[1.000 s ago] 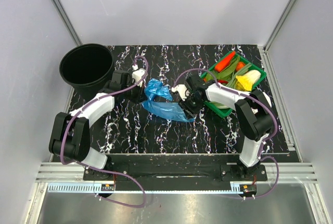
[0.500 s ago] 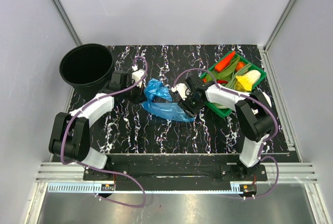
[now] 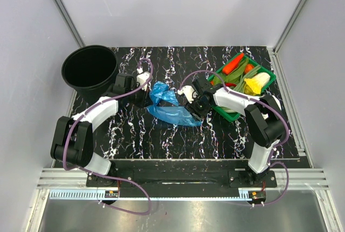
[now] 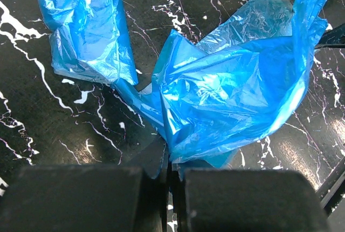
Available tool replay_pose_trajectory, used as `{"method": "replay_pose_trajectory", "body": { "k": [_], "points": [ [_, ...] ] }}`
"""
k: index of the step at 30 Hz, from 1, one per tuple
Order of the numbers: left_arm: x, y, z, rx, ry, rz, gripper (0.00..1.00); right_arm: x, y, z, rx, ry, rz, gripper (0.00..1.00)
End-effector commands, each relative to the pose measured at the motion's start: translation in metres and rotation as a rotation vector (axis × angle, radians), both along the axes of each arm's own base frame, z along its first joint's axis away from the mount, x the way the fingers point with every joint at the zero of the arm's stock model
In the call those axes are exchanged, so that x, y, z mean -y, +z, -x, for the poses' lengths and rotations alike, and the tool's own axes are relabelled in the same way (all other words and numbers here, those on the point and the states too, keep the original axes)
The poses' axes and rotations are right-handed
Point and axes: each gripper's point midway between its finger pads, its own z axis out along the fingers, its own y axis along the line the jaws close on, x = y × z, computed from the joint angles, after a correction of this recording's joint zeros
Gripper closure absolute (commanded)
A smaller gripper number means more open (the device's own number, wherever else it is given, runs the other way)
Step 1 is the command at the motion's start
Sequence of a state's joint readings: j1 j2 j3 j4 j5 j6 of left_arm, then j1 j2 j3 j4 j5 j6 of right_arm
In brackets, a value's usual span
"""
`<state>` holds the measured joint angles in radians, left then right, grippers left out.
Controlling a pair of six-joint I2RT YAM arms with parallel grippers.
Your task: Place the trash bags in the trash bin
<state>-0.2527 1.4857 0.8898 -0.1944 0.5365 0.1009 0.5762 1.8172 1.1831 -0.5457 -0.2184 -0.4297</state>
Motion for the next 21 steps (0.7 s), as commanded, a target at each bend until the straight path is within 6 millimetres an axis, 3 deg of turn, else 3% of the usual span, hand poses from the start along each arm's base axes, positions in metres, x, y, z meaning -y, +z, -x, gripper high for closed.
{"method": "replay_pose_trajectory", "body": {
  "k": [1,11,21],
  "points": [
    [0.003,0.011,-0.002,0.033,-0.027,0.03,1.0,-0.004,0.0,-0.005,0.028,0.009,0.0,0.44],
    [0.004,0.01,-0.002,0.026,-0.031,0.036,1.0,0.001,-0.017,-0.003,0.009,0.007,0.035,0.48],
    [0.005,0.01,0.0,0.021,-0.036,0.043,1.0,-0.002,-0.01,-0.004,0.02,0.004,0.02,0.68]
  ]
}}
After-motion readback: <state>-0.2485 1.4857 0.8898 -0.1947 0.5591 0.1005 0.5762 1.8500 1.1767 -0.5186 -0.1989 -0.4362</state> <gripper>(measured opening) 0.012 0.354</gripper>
